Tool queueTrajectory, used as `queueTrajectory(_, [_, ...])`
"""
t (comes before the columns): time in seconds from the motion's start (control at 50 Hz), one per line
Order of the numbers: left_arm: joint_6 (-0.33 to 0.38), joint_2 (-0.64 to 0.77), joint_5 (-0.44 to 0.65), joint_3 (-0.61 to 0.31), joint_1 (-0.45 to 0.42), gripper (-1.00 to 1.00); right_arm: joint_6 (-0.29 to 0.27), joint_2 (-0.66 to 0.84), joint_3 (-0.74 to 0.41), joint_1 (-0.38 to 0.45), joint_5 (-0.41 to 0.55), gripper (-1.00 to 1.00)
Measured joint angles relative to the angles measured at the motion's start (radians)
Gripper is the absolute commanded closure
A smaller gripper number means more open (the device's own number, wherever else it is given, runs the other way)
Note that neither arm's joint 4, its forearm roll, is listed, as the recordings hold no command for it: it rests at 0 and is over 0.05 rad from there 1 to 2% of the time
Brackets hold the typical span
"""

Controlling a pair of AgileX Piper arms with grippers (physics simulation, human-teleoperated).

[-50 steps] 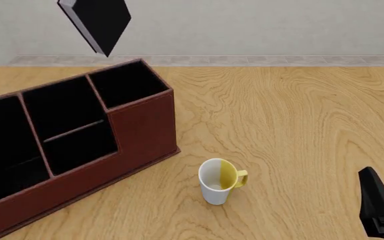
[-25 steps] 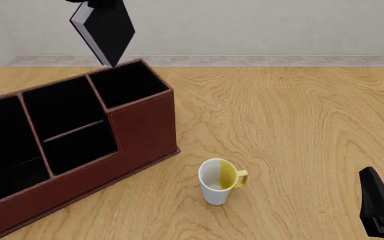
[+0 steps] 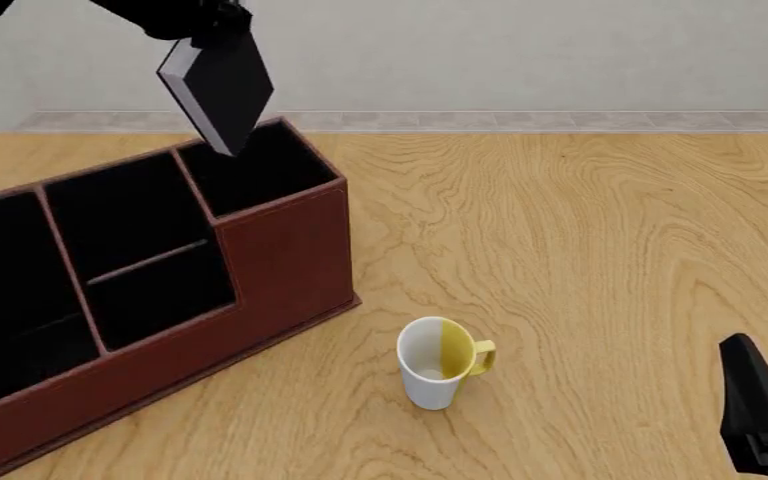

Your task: Pick up the book and place it in the right compartment of the caddy.

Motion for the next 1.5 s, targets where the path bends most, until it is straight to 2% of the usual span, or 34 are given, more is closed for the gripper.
queueTrajectory(0.42, [-0.014, -0.010, -0.074, 0.108, 0.003, 1.00, 0.000, 0.000, 0.000, -0.001, -0.001, -1.00])
queueTrajectory(0.96, [-0.026, -0.011, -0.124, 0.178, -0.011, 1.00, 0.001, 0.000, 0.000, -0.007, -0.002, -1.00])
queueTrajectory(1.5, [-0.042, -0.050, -0.192, 0.301, -0.026, 1.00, -0.001, 0.000, 0.000, -0.001, -0.001, -1.00])
